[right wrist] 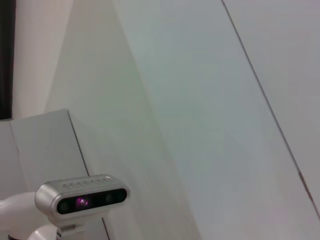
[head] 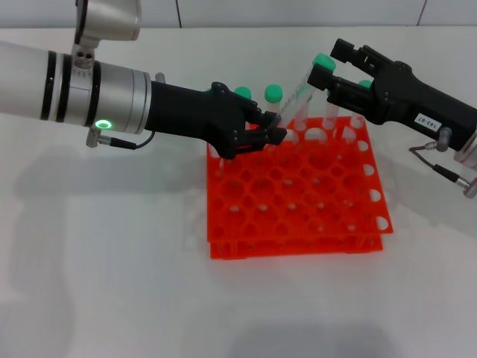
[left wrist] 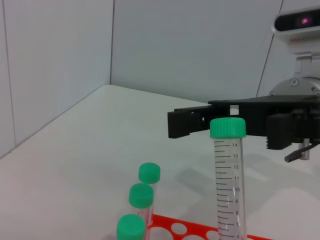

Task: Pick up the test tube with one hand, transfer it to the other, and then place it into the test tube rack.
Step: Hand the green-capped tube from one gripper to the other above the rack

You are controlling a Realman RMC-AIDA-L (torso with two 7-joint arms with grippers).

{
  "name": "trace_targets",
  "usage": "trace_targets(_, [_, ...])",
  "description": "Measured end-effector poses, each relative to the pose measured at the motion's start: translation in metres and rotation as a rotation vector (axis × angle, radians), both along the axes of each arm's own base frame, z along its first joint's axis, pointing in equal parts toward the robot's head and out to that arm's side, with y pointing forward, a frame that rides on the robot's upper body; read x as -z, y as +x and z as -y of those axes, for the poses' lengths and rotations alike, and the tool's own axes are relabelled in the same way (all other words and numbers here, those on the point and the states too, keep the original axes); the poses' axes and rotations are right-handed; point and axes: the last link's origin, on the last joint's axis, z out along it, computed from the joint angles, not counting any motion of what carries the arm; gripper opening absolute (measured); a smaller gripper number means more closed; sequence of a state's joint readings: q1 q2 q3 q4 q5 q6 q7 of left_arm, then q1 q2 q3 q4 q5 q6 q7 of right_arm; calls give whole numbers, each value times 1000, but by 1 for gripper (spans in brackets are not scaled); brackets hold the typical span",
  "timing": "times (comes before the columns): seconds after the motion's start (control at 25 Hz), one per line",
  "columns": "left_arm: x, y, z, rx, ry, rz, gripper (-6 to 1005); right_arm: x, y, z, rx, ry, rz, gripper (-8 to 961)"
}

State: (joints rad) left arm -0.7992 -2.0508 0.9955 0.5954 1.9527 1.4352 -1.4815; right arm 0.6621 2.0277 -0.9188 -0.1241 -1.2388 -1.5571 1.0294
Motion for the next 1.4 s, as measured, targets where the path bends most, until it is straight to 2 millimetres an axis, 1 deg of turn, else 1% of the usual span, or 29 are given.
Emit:
trace_targets(0.44, [1, 0, 0, -2, -1, 1, 298, 1, -2, 3, -19, -13, -10, 867])
trace_targets(0.68, [1, 0, 1, -2, -2, 2, 303, 2, -4, 4, -29, -21, -4, 670])
trace_targets(1.12, [2, 1, 1, 4, -2, 3, 312, 3, -6, 3, -39, -24, -2, 480])
trace_targets(1.32, [3, 1, 2, 5, -4, 4, 317, 2, -7, 2, -40, -23, -3, 479])
trace_targets(1.4, [3, 1, 2, 5, -4, 5, 318, 3, -7, 2, -40, -23, -3, 437])
